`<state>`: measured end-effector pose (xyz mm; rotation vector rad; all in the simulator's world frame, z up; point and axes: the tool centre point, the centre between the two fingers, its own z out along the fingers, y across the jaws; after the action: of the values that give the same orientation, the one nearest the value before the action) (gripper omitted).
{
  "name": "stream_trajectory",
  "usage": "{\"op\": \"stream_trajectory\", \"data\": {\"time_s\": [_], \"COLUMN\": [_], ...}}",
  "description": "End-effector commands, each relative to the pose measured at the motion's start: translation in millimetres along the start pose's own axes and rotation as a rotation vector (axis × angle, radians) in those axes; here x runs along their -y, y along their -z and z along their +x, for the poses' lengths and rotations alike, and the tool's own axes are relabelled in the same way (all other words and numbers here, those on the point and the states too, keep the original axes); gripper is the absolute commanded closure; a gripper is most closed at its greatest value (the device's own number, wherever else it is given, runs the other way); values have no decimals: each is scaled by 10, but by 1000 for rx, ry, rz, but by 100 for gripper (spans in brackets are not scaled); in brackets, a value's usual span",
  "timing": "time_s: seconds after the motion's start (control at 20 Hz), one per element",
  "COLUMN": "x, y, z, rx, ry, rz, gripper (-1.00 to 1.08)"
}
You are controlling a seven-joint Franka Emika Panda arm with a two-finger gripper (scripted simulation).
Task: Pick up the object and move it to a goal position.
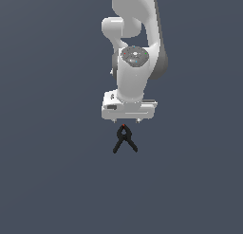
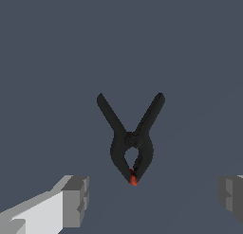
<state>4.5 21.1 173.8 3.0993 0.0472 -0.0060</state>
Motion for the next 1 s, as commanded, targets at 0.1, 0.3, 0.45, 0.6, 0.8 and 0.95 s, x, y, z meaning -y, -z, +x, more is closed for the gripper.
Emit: {"op": "stream_trajectory", "data": {"time_s": [0.1,0.3,0.45,0.6,0.8,0.95], "x": [-3,0,1,0,-3,-5], "y": [-107,-319,-549,-766,-959,-1031], "z": [6,18,21,15,2,-5], "rx": [1,0,-2,-3,-4,-5], "ry": [1,6,10,13,15,16], "rz": [5,14,24,32,39,41], "gripper": [-92,-92,-92,-92,-92,-92]}}
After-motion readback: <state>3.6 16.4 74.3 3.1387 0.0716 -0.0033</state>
